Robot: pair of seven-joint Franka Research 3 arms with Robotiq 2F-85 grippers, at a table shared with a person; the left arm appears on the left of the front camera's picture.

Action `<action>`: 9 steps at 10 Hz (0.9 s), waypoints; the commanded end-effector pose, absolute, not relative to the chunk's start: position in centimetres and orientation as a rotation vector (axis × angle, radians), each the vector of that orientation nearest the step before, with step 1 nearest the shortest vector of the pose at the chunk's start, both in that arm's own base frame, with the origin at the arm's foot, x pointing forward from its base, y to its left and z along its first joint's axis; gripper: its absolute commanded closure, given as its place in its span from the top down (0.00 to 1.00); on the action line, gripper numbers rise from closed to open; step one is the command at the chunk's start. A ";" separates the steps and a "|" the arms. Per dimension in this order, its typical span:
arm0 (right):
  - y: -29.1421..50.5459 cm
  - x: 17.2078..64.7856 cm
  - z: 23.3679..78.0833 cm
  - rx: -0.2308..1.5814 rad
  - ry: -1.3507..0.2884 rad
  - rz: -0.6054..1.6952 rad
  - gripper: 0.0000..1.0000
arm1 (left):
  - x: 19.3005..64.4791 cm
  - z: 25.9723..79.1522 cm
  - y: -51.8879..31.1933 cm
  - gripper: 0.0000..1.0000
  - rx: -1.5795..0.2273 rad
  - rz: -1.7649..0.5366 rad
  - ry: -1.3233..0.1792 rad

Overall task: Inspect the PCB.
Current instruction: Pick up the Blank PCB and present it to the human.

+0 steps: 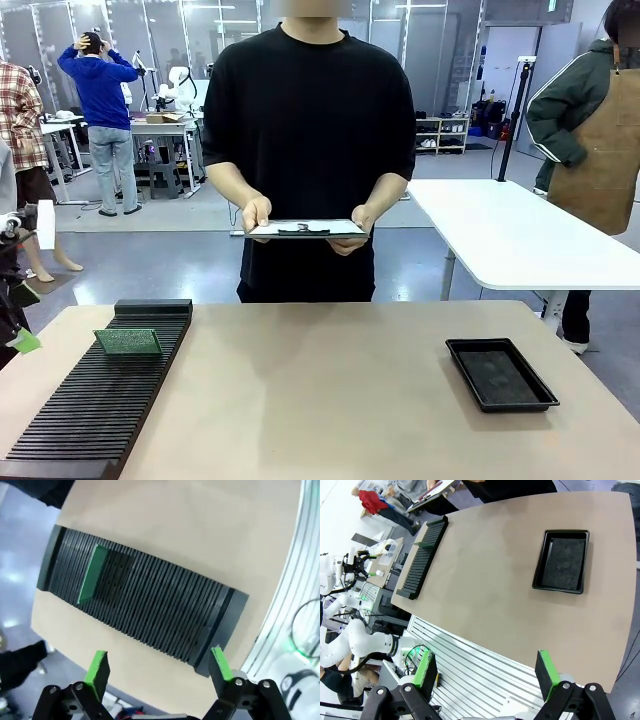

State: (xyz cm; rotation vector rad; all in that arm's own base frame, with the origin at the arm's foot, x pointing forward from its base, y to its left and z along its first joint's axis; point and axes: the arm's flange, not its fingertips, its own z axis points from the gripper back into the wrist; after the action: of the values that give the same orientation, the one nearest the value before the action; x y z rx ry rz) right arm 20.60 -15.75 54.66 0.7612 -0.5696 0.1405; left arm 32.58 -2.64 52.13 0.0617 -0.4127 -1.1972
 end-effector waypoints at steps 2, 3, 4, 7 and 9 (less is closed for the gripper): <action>-15.7 20.6 54.7 0.768 -0.574 0.148 1.00 | 39.1 50.1 -0.9 1.00 0.111 -1.543 -0.459; -15.7 20.6 54.7 0.768 -0.574 0.148 1.00 | 41.0 49.0 -0.5 1.00 0.091 -1.581 -0.461; -15.7 20.6 54.7 0.768 -0.574 0.148 1.00 | 42.5 47.9 -0.3 1.00 0.099 -1.594 -0.467; -15.7 20.6 54.7 0.768 -0.574 0.148 1.00 | 45.9 44.4 0.6 1.00 0.133 -1.589 -0.415; -15.7 20.6 54.7 0.768 -0.574 0.148 1.00 | 47.9 42.0 0.6 1.00 0.127 -1.565 -0.345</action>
State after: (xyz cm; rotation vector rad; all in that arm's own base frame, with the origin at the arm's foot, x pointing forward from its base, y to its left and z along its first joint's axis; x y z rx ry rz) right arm 20.65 -15.71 54.63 0.7596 -0.5667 0.1397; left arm 46.32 0.65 42.35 0.1123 -0.3585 -1.5813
